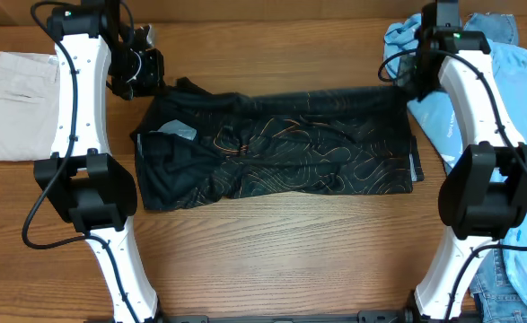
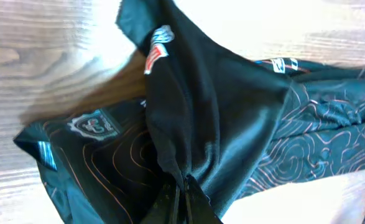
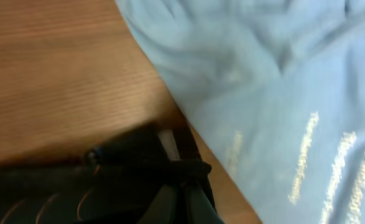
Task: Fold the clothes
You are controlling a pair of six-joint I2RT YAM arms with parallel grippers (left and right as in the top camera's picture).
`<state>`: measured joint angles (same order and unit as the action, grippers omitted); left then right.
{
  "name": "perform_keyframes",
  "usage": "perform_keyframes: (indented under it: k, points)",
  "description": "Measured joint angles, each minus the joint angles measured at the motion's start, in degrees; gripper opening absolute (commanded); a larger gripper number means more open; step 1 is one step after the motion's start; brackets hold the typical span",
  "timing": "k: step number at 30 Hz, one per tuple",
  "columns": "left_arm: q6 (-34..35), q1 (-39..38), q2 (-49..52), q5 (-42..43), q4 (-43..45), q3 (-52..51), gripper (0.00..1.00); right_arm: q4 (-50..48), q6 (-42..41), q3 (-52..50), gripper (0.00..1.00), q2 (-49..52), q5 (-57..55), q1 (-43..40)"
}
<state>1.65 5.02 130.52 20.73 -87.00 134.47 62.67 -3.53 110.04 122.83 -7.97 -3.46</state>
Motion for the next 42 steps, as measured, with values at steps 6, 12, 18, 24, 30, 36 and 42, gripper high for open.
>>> perform_keyframes:
  k: [6, 12, 18, 24, 30, 36, 42]
  points:
    - [-0.17, 0.00, 0.00, -1.75, -3.37, -1.20, 0.04, 7.26, -0.70, 0.00, 0.04, 0.00, -0.07, -0.68]
    - [-0.17, 0.00, 0.00, -2.54, -3.19, -7.82, 0.04, 14.29, -0.85, 0.00, 0.04, 0.00, -0.02, -0.63]
    - [0.07, 0.00, 0.00, -2.95, -2.12, -16.11, 0.04, 20.85, -1.53, 0.00, 0.04, 0.00, 0.20, -0.63]
    - [0.09, 0.00, 0.00, -2.99, -2.29, -19.87, 0.04, 24.17, -2.21, 0.00, 0.04, 0.00, 1.33, -0.63]
    - [0.09, -0.09, 0.00, -2.99, -3.91, -21.44, 0.04, 25.38, -2.29, 0.00, 0.04, 0.00, 1.68, -0.63]
    - [0.07, -0.15, 0.00, -4.31, -5.22, -21.62, 0.04, 26.25, -2.43, 0.00, 0.04, 0.00, 1.75, -0.63]
    - [0.07, -0.15, 0.00, -6.47, -6.71, -21.62, 0.04, 27.39, -2.45, -0.50, 0.04, 0.00, 1.99, -0.63]
